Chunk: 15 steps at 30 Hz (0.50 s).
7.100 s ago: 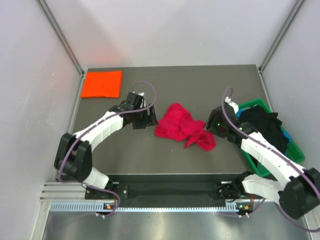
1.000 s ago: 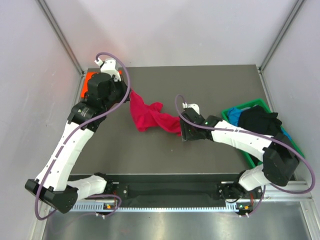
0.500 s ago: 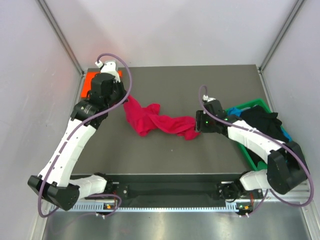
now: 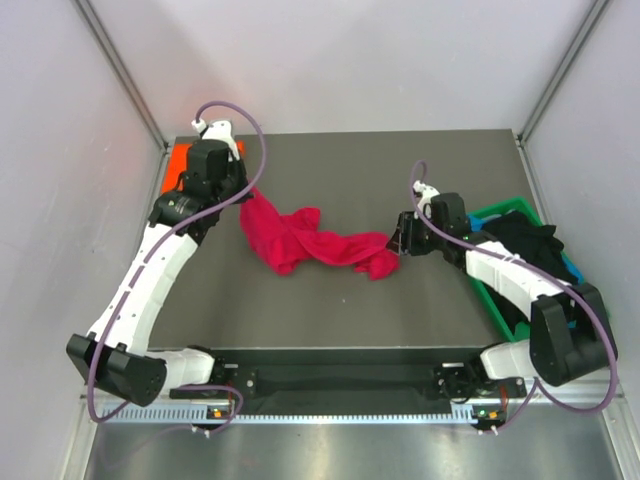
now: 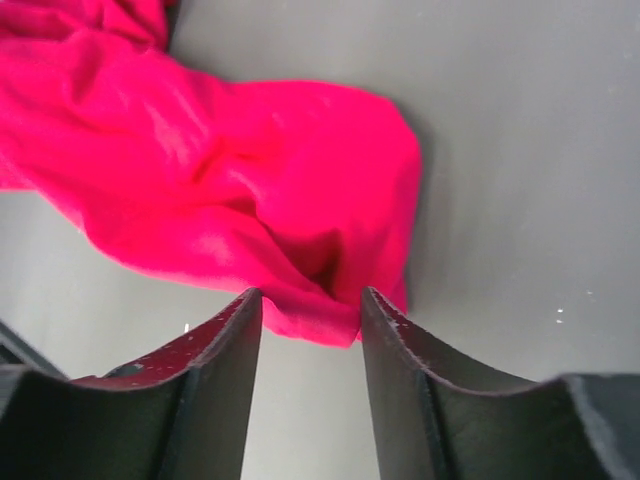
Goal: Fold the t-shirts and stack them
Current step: Flatten the tshirt out
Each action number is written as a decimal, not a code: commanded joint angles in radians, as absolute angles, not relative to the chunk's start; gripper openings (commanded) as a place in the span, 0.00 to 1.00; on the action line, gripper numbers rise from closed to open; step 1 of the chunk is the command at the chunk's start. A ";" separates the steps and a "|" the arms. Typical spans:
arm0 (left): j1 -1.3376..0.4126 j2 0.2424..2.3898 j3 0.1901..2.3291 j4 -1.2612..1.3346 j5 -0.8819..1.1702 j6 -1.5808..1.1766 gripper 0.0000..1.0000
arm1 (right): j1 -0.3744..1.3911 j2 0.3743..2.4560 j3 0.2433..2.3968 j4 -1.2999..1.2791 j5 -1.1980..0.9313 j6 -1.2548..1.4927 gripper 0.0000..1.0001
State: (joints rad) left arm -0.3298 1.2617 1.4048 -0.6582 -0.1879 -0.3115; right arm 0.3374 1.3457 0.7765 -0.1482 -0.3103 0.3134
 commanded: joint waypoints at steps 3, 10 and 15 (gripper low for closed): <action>-0.307 1.279 1.424 -0.588 -0.172 -0.310 0.00 | 0.321 1.361 0.750 -0.048 -0.416 0.245 0.41; -0.288 1.318 1.433 -0.565 -0.137 -0.316 0.00 | 0.318 1.362 0.739 -0.072 -0.407 0.230 0.41; -0.276 1.335 1.430 -0.552 -0.127 -0.314 0.00 | 0.316 1.339 0.719 -0.077 -0.420 0.209 0.45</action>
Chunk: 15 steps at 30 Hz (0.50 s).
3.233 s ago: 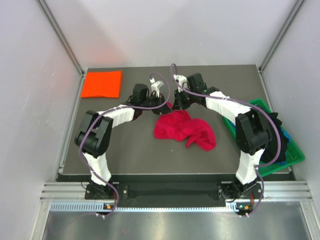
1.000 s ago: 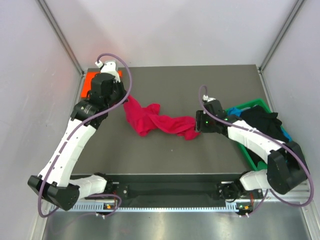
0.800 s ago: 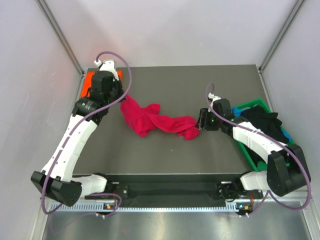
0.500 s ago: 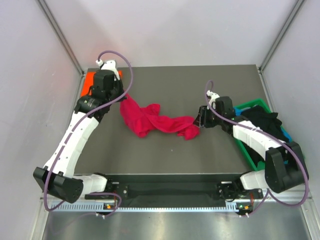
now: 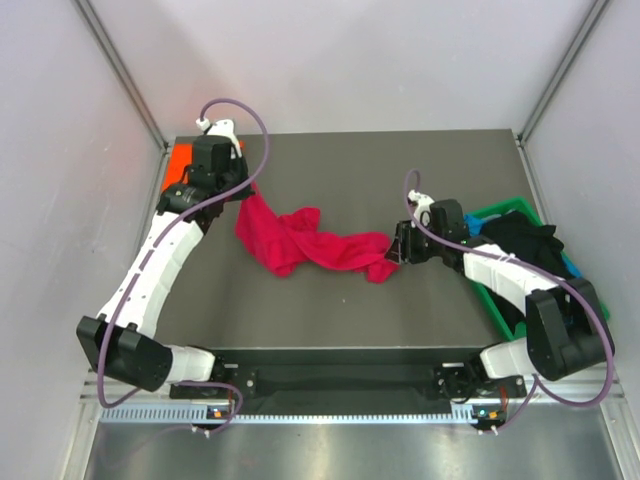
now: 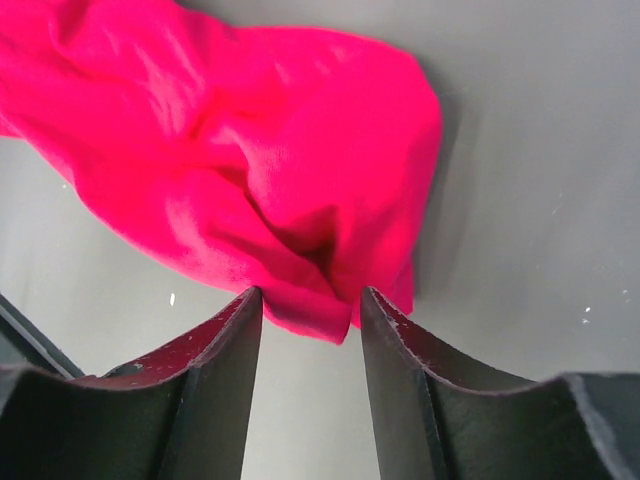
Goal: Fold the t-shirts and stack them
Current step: Flatten the tshirt out
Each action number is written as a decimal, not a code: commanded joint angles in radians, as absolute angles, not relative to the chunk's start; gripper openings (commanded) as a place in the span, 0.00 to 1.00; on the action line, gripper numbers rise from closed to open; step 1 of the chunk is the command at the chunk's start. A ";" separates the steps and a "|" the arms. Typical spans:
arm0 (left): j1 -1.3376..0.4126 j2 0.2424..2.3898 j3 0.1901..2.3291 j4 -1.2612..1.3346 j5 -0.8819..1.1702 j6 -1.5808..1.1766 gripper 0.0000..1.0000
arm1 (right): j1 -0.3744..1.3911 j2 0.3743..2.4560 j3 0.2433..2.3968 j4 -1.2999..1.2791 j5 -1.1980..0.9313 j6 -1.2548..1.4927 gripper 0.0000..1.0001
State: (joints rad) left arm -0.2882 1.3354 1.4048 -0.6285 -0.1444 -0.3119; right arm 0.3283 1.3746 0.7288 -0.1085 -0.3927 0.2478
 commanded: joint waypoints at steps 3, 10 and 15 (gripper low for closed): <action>-0.270 1.347 1.427 -0.543 -0.121 -0.314 0.00 | 0.318 1.335 0.712 -0.077 -0.430 0.203 0.43; -0.258 1.374 1.431 -0.531 -0.112 -0.318 0.00 | 0.318 1.313 0.707 -0.081 -0.445 0.187 0.11; -0.252 1.393 1.509 -0.537 -0.130 -0.269 0.00 | 0.318 1.255 0.856 -0.236 -0.339 0.218 0.00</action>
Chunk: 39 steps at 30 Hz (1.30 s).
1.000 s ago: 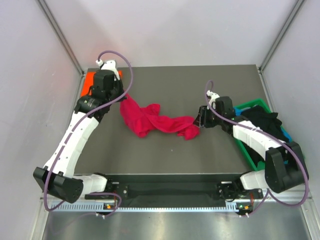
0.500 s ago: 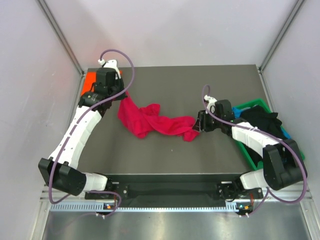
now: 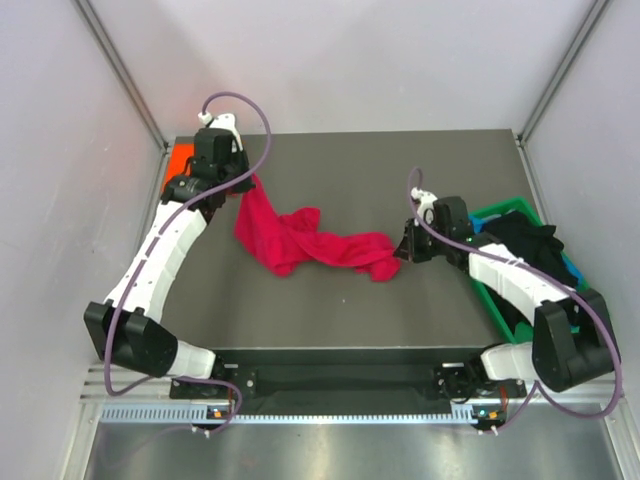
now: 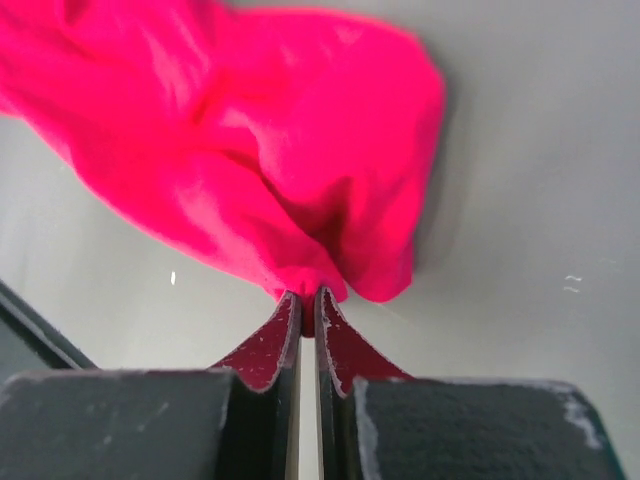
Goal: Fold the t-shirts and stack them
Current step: Flatten the tshirt out
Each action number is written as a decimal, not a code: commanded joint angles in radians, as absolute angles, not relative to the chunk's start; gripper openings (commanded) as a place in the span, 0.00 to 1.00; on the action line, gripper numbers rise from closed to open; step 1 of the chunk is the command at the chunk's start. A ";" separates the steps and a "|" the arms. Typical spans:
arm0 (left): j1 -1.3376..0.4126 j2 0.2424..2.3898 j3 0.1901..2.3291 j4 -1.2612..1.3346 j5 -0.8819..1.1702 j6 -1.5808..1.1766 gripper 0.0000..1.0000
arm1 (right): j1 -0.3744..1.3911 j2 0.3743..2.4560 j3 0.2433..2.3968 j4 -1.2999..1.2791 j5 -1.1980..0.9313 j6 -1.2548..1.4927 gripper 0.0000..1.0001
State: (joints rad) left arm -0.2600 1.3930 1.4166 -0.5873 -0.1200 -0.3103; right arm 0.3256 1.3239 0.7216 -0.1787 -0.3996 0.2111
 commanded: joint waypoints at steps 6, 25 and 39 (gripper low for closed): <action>-0.253 1.390 1.822 -0.537 -0.137 -0.109 0.00 | 0.322 1.177 1.345 -0.521 -0.152 0.238 0.00; -0.253 0.960 2.023 -0.515 0.103 -0.261 0.00 | 0.334 0.865 1.763 -0.839 -0.152 0.431 0.00; -0.253 0.956 1.386 -0.436 -0.139 -0.183 0.00 | 0.292 1.219 1.188 -0.612 -0.047 0.687 0.08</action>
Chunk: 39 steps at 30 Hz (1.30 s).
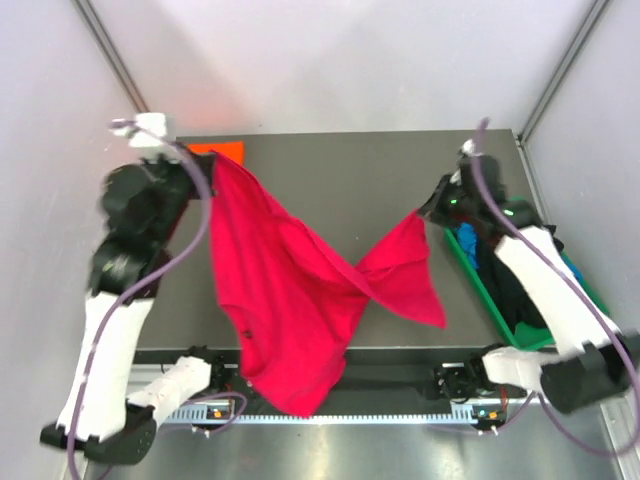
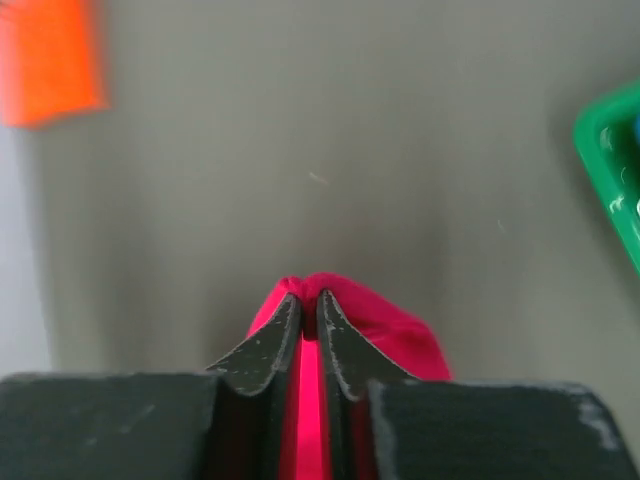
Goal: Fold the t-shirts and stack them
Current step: Flatten the tshirt out
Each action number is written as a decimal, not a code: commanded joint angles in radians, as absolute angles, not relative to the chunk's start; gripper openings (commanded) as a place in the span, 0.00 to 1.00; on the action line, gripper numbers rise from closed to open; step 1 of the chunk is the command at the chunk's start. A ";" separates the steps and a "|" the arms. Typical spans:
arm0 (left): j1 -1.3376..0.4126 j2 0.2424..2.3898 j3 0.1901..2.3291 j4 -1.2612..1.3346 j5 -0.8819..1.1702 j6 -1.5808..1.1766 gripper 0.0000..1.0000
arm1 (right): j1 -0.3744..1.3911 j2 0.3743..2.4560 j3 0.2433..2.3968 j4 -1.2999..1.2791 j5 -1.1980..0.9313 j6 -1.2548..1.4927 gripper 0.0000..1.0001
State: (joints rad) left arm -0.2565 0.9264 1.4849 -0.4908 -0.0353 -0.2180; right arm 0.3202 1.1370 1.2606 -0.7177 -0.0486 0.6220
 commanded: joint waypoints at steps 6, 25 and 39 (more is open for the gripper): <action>-0.232 1.112 1.241 -0.336 -0.308 -0.144 0.00 | 0.241 1.504 1.224 -0.574 -0.031 0.603 0.32; 0.089 1.629 1.561 -0.287 0.173 -0.304 0.00 | 0.796 1.295 0.907 -0.553 0.126 0.420 0.37; 0.101 1.701 1.545 -0.245 0.281 -0.324 0.00 | 1.077 1.449 0.885 -0.333 0.267 0.411 0.29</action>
State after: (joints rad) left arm 0.0921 1.7176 1.5341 -0.3210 0.2539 -0.3153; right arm 1.0470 1.4052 0.8474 -0.3820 0.1959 0.4282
